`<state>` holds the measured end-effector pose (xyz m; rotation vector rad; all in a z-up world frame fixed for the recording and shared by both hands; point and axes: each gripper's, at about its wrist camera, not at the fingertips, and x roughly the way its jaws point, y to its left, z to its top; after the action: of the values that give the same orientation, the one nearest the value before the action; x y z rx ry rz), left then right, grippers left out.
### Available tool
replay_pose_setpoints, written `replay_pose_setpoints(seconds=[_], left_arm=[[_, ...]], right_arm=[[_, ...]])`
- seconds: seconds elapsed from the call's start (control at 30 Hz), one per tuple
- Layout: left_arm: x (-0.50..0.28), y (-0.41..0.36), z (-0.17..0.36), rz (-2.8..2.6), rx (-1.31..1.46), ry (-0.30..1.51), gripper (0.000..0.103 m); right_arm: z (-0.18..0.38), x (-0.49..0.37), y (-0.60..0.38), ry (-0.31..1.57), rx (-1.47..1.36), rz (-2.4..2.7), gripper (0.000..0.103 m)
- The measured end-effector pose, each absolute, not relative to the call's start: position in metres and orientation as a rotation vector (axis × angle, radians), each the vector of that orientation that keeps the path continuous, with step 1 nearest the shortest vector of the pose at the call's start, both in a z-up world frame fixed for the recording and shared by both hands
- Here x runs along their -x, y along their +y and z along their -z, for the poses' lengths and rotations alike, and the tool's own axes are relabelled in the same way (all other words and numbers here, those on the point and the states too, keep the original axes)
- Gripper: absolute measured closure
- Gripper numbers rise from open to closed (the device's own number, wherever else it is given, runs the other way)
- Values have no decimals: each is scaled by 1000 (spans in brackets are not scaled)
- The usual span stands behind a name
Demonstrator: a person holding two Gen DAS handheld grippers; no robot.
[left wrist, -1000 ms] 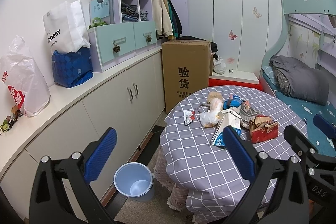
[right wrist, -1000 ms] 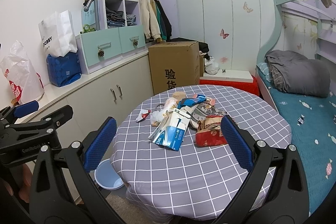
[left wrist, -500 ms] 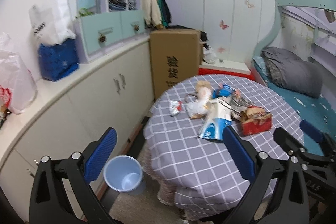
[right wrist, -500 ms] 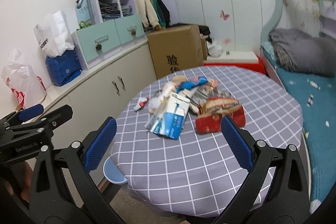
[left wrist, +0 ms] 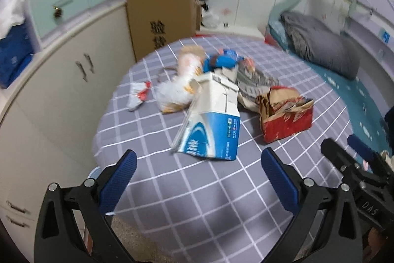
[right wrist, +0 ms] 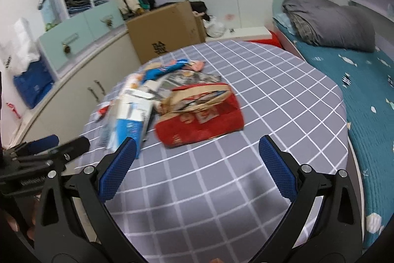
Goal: Collect trash
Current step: 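Grasp the white-blue carton with the left tool while the right tool grasps the red paper bag, then carry both items to the blue wastebasket and release them inside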
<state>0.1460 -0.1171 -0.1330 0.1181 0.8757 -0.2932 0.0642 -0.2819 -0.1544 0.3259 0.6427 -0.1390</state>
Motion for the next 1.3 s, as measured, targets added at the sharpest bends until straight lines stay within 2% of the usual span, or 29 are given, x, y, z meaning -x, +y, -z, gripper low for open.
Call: replay_pose_setpoints(seconds=[0.17, 0.43, 0.53, 0.6, 0.67, 0.77, 0.83, 0.97, 1.07, 1.1, 1.13, 1.17, 1.2, 1.3], left_arm=[[-178, -137, 160, 287, -158, 936, 4], [-216, -140, 176, 276, -123, 973, 5], [-220, -143, 177, 297, -111, 966, 8], [-224, -147, 182, 319, -106, 989, 26], [-223, -149, 182, 326, -96, 986, 27], [-218, -153, 178, 336, -107, 958, 39], [-216, -152, 174, 339, -95, 948, 43], [-210, -148, 169, 343, -82, 933, 48], [-200, -145, 161, 356, -57, 909, 57], [-195, -142, 160, 365, -41, 905, 72], [-192, -140, 157, 363, -32, 896, 96], [-190, -138, 157, 374, -26, 908, 96], [-189, -136, 158, 382, -20, 918, 96], [-183, -130, 164, 390, 15, 945, 98]], right_arm=[[170, -96, -304, 699, -329, 156, 6], [182, -142, -332, 752, -354, 37, 6], [188, -160, -338, 796, -369, -42, 6], [191, -168, -337, 803, -372, -69, 6], [193, -174, -338, 809, -380, -115, 6], [195, -172, -340, 811, -404, -147, 6], [194, -167, -338, 804, -402, -161, 21], [188, -155, -335, 788, -394, -155, 23], [181, -141, -333, 766, -373, -125, 24], [179, -135, -332, 758, -367, -115, 25], [177, -130, -331, 749, -367, -110, 25], [174, -126, -331, 737, -371, -99, 27], [171, -121, -330, 723, -373, -87, 39], [163, -112, -327, 695, -368, -65, 39]])
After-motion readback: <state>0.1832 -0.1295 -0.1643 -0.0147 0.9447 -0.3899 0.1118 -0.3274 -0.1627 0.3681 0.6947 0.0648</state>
